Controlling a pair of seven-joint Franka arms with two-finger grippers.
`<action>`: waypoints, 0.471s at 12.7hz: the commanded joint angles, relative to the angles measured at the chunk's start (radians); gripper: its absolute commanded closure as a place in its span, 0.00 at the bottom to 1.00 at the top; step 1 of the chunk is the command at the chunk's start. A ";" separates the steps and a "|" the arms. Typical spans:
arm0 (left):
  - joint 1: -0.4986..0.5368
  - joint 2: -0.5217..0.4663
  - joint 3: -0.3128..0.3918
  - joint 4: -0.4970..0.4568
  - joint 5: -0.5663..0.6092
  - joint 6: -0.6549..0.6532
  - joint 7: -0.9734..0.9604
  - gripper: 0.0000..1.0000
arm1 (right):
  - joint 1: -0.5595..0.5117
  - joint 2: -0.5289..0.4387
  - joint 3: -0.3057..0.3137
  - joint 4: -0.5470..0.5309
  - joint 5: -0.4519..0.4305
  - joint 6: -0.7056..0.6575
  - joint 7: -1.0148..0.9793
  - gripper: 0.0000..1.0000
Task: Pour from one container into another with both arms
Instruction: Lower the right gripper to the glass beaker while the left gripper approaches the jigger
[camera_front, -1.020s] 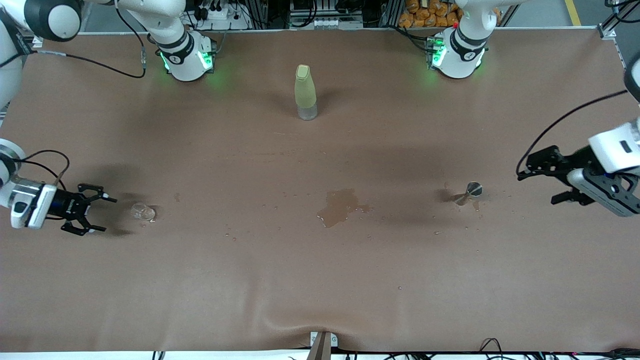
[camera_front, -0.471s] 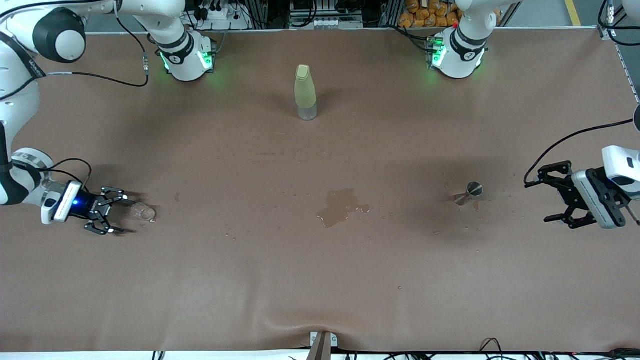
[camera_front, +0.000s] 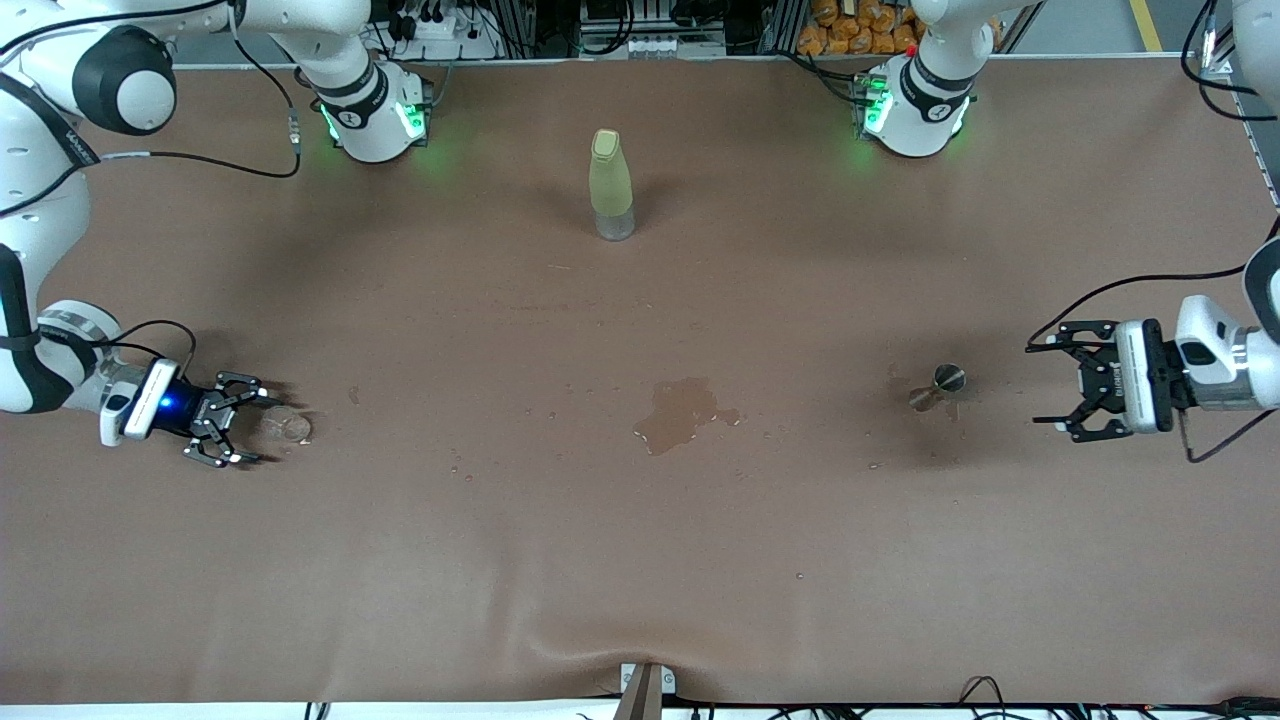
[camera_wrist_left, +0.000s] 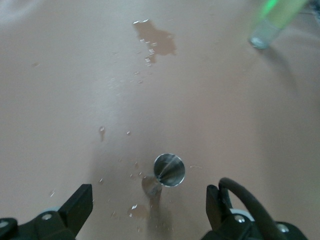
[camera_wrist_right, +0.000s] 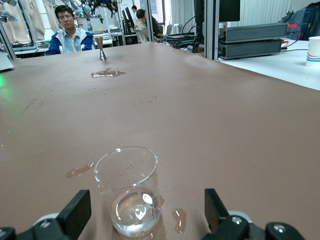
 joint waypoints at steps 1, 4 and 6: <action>0.045 0.074 -0.010 0.006 -0.065 -0.033 0.164 0.00 | -0.015 0.020 0.014 0.021 0.025 -0.046 -0.017 0.00; 0.085 0.170 -0.010 0.004 -0.140 -0.062 0.342 0.00 | -0.011 0.037 0.032 0.020 0.037 -0.046 -0.022 0.00; 0.099 0.218 -0.010 0.000 -0.177 -0.068 0.396 0.00 | -0.011 0.043 0.032 0.020 0.039 -0.046 -0.040 0.00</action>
